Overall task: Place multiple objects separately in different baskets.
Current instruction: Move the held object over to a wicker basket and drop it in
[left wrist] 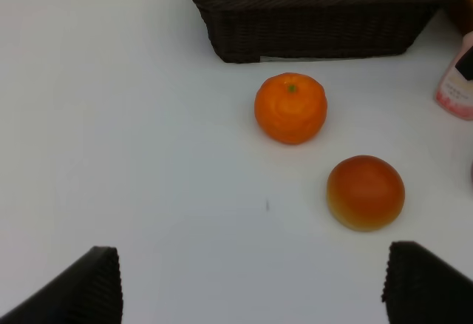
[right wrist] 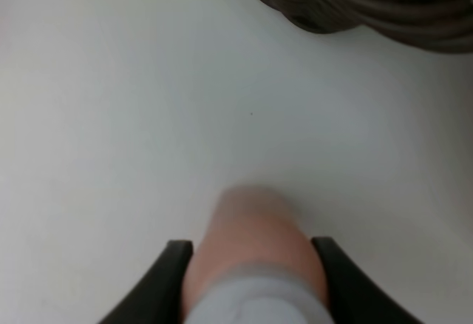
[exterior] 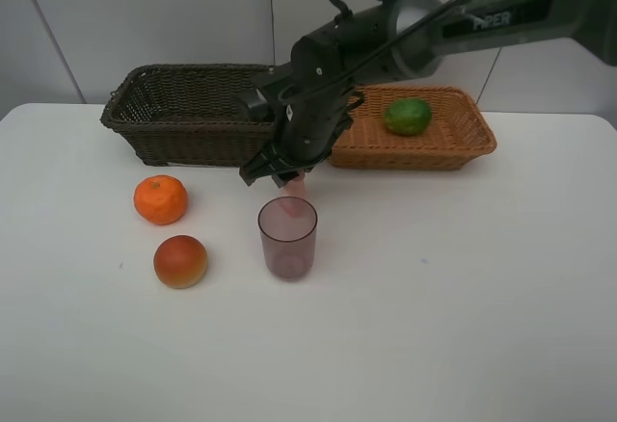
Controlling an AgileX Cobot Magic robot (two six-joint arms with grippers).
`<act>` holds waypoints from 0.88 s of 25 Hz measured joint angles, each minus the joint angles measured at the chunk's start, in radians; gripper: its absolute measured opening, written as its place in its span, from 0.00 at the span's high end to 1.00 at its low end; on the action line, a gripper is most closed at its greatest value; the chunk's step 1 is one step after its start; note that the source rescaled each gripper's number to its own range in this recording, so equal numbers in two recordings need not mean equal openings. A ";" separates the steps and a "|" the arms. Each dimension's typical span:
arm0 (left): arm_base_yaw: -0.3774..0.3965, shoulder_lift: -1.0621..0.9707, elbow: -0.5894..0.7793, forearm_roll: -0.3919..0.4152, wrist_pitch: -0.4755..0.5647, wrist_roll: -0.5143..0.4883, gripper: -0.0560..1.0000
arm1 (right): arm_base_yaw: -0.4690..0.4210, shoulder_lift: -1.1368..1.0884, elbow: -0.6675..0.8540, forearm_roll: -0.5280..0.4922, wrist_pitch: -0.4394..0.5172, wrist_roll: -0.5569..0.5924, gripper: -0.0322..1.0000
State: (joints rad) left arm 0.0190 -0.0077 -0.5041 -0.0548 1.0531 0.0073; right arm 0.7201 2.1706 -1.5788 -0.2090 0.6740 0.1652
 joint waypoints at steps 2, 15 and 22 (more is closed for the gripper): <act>0.000 0.000 0.000 0.000 0.000 0.000 0.07 | 0.000 0.000 0.000 0.000 0.000 0.000 0.97; 0.000 0.000 0.000 0.000 0.000 0.000 0.07 | 0.000 -0.001 0.000 0.022 0.000 0.000 0.97; 0.000 0.000 0.000 0.000 0.000 0.000 0.07 | 0.000 -0.041 0.000 0.036 0.009 0.000 0.97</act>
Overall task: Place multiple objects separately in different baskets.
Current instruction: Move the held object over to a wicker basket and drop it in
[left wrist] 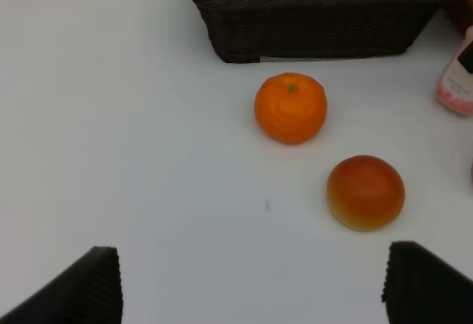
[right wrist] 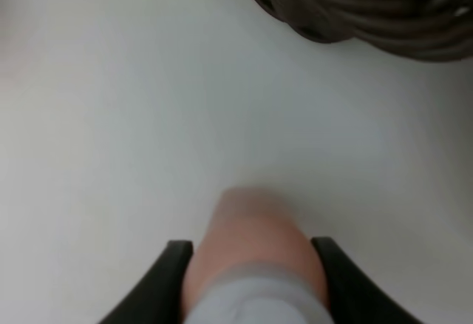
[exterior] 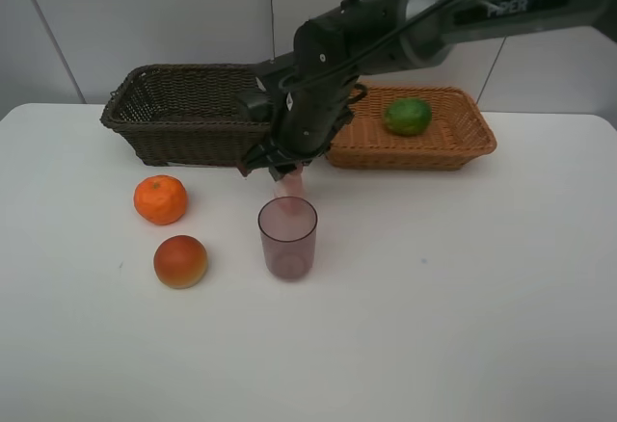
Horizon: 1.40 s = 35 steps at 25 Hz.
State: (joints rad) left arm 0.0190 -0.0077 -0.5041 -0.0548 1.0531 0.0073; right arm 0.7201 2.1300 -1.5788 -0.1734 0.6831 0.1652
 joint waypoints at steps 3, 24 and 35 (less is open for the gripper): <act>0.000 0.000 0.000 0.000 0.000 0.000 0.07 | 0.000 -0.020 0.000 0.006 0.017 0.000 0.97; 0.000 0.000 0.000 0.000 0.000 0.000 0.07 | 0.000 -0.131 -0.115 0.010 0.049 0.000 0.97; 0.000 0.000 0.000 0.000 0.000 0.000 0.07 | 0.000 -0.126 -0.208 -0.014 -0.235 0.000 0.97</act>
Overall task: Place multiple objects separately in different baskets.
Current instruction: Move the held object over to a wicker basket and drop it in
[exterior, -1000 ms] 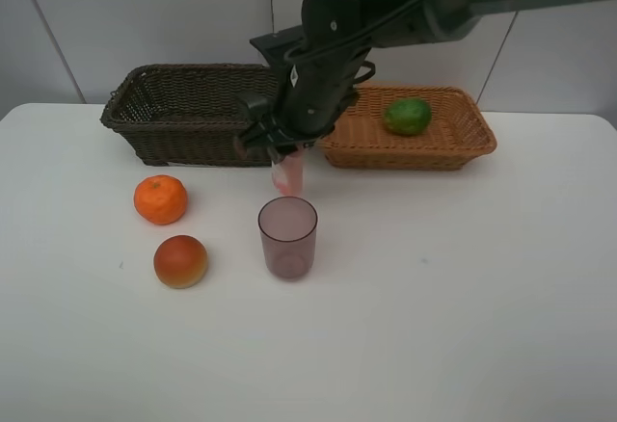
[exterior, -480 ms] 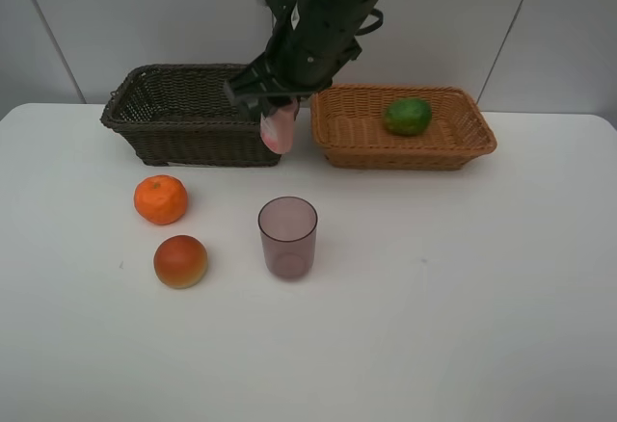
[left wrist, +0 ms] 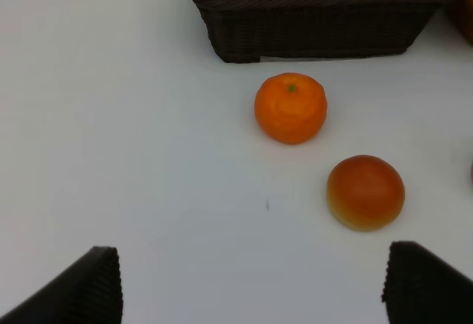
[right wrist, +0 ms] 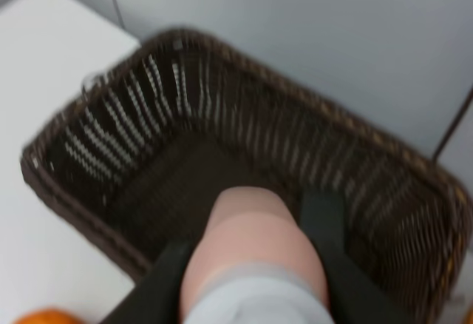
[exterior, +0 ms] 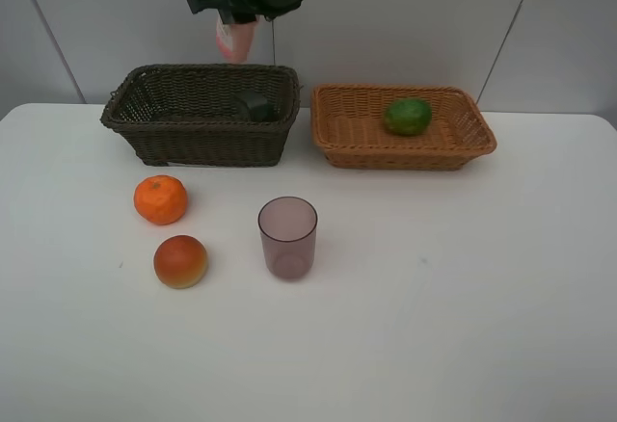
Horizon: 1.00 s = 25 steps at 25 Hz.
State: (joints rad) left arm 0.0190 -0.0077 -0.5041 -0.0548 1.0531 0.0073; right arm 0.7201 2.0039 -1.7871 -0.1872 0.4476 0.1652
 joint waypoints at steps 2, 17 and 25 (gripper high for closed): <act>0.000 0.000 0.000 0.000 0.000 0.000 0.07 | 0.000 0.016 -0.001 0.000 -0.079 0.000 0.97; 0.000 0.000 0.000 0.000 0.000 0.000 0.07 | -0.027 0.265 -0.001 0.000 -0.448 0.000 0.97; 0.000 0.000 0.000 0.000 0.001 0.000 0.07 | -0.035 0.308 -0.001 0.000 -0.473 0.000 0.97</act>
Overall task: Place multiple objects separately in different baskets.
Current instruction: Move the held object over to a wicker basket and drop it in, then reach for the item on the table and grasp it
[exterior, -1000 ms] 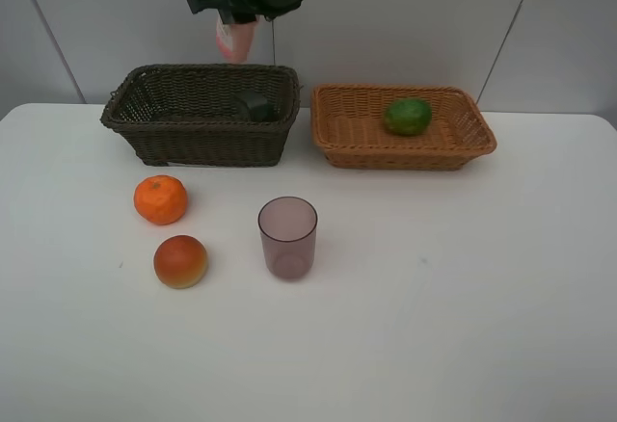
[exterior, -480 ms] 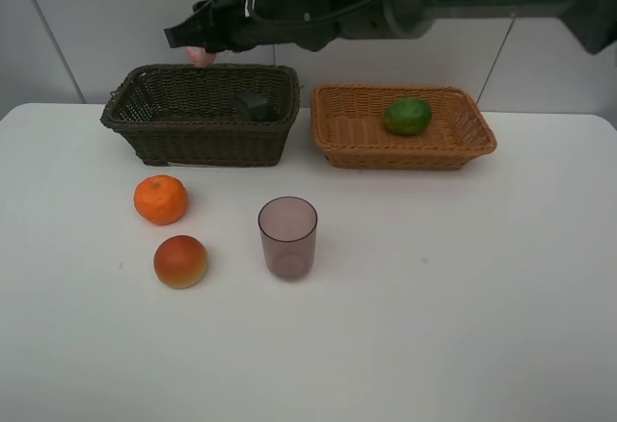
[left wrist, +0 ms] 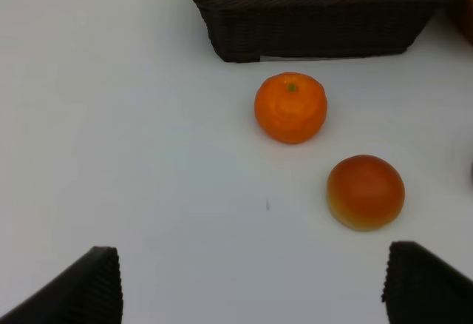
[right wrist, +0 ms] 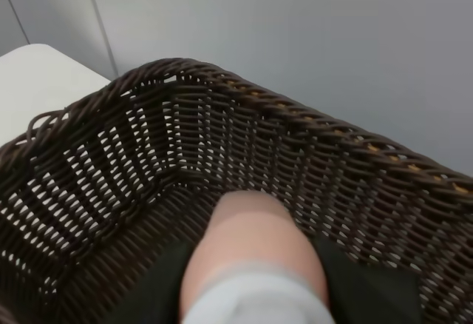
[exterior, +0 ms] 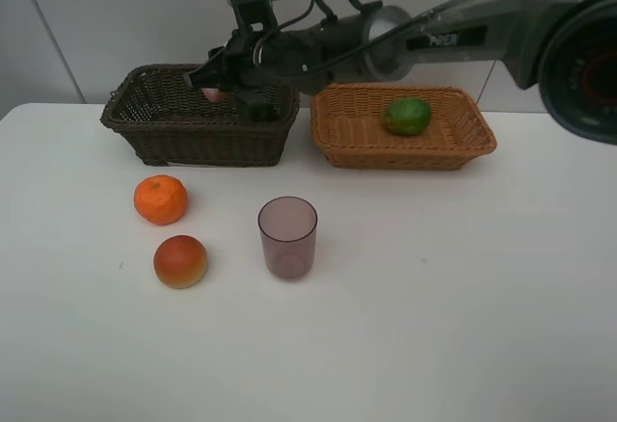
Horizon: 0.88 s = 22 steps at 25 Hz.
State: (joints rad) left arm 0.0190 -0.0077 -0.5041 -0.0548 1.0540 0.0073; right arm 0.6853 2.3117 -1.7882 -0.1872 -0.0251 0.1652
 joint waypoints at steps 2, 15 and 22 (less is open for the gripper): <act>0.000 0.000 0.000 0.000 0.000 0.000 0.07 | 0.000 0.000 0.000 0.000 -0.010 0.000 0.97; 0.000 0.000 0.000 0.000 0.000 0.000 0.07 | 0.000 0.000 0.000 0.004 -0.027 0.000 0.08; 0.000 0.000 0.000 0.000 0.000 0.000 0.07 | 0.000 0.000 0.000 0.036 -0.018 0.000 0.00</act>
State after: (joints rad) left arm 0.0190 -0.0077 -0.5041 -0.0548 1.0540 0.0073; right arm 0.6853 2.3117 -1.7882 -0.1510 -0.0430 0.1652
